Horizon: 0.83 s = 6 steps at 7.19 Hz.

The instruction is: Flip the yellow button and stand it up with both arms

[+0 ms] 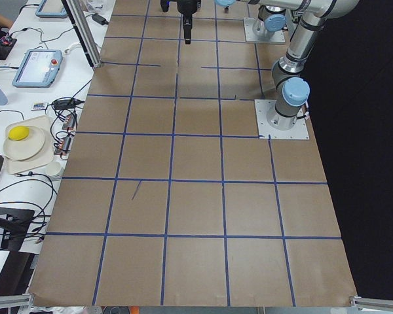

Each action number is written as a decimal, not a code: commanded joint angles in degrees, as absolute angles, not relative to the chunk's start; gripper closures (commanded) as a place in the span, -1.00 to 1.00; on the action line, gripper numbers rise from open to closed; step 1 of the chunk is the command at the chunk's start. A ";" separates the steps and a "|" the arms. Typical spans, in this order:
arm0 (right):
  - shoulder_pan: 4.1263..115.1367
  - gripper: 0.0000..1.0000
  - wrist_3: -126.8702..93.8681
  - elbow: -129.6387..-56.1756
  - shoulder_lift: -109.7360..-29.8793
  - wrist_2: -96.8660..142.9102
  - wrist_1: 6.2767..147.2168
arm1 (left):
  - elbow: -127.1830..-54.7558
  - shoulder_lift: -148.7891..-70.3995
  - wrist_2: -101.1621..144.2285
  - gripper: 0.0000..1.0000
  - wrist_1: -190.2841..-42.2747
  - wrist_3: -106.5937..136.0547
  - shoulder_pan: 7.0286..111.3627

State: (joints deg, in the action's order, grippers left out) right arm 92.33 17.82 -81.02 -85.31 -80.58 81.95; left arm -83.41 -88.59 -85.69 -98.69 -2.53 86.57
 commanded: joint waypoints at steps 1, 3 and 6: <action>93.60 -1.00 -0.42 -81.56 -88.93 -84.17 82.97 | -83.50 -88.59 -85.78 -1.00 -98.61 -2.55 86.57; 93.60 -1.00 -8.24 -81.65 -89.21 -84.81 86.20 | -83.41 -88.51 -85.78 -1.00 -98.61 -2.55 86.57; 93.52 -1.00 -7.04 -81.74 -89.21 -84.46 90.77 | -83.32 -88.59 -85.69 -1.00 -98.44 -2.55 86.57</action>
State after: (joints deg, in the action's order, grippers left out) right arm 93.53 -7.45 -81.71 -89.16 -84.61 88.42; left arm -83.36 -88.52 -85.76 -98.53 -2.49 86.57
